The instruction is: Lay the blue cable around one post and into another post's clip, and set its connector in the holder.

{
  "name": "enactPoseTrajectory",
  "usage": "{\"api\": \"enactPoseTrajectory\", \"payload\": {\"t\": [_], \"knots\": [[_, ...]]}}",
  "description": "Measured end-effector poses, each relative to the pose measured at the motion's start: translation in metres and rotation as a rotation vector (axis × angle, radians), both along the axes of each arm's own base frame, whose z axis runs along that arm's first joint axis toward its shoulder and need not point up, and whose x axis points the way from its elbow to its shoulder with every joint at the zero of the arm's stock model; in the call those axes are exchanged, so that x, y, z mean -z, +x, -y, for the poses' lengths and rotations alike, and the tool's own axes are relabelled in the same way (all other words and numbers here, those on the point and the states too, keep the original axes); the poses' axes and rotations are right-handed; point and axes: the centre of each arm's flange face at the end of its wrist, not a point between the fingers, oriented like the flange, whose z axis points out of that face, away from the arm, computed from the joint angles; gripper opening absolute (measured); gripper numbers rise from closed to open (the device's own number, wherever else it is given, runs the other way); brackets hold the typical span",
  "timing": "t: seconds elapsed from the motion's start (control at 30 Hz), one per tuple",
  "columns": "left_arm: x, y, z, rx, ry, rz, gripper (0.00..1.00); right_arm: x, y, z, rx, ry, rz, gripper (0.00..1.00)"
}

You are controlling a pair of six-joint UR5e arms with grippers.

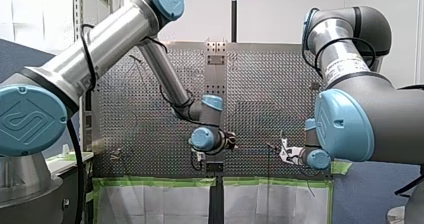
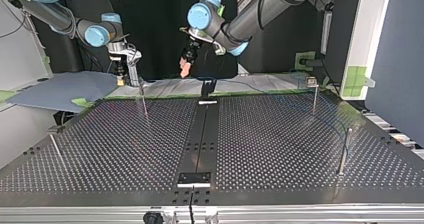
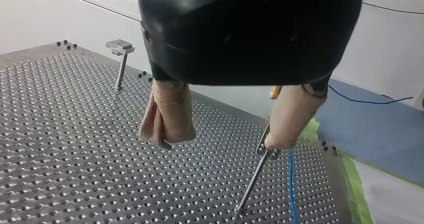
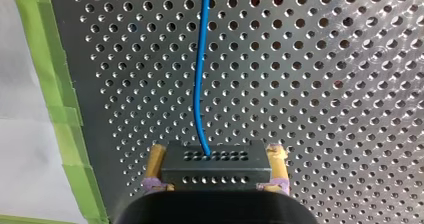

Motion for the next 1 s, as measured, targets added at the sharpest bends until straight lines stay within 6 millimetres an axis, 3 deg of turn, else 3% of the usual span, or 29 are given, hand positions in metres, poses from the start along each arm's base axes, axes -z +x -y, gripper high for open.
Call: {"api": "enactPoseTrajectory", "payload": {"t": [0.37,0.57,1.0], "knots": [[0.031,0.019,0.022,0.012,-0.005,-0.004,1.0,-0.002,0.003,0.003,-0.004,0.008,-0.008,0.04],[0.055,0.015,0.026,0.02,0.009,-0.027,1.0,-0.002,0.004,0.002,-0.006,0.011,-0.008,0.04],[0.049,0.013,0.045,0.021,-0.023,0.0,1.0,-0.001,0.006,0.001,-0.011,0.018,-0.015,0.04]]}}
